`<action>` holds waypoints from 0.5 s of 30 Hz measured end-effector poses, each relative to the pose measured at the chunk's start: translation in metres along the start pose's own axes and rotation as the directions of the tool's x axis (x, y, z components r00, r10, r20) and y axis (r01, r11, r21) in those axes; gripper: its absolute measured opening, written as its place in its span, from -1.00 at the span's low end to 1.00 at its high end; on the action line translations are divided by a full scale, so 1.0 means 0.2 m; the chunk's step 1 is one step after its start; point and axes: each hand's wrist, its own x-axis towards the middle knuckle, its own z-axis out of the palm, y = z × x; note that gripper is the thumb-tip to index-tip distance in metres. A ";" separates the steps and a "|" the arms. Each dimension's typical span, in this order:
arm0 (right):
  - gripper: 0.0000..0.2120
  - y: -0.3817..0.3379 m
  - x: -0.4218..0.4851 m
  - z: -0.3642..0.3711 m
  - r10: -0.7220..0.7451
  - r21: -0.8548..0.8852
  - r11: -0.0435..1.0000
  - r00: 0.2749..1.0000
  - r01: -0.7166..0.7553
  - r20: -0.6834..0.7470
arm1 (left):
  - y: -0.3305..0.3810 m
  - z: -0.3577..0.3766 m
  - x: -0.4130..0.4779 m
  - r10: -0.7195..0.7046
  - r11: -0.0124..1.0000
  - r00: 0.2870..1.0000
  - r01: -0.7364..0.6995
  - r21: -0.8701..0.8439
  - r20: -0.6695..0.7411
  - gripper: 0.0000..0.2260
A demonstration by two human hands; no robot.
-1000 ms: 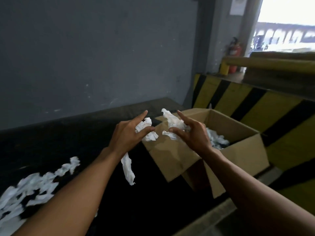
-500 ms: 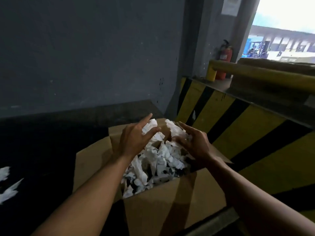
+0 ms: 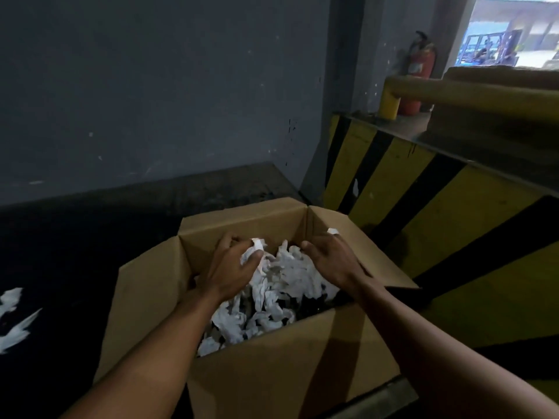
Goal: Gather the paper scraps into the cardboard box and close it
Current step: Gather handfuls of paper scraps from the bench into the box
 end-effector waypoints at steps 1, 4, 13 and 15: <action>-0.74 0.00 0.01 -0.01 -0.021 -0.003 1.000 1.000 0.021 0.017 | 0.00 0.00 0.01 0.007 1.000 1.000 -0.007 -0.007 0.011 -0.58; -0.66 -0.03 0.00 -0.03 -0.050 0.038 0.998 0.998 0.048 0.036 | 0.01 -0.01 0.01 0.033 0.999 0.999 -0.033 -0.008 0.021 -0.60; -0.70 -0.12 -0.05 0.03 -0.113 0.129 0.984 0.991 0.121 -0.074 | 0.04 -0.12 -0.05 0.004 1.000 0.991 -0.001 0.023 -0.132 -0.73; -0.71 -0.17 -0.05 0.05 -0.118 0.152 0.980 0.989 0.130 -0.089 | 0.02 -0.17 -0.09 0.006 0.998 0.988 0.003 0.058 -0.153 -0.72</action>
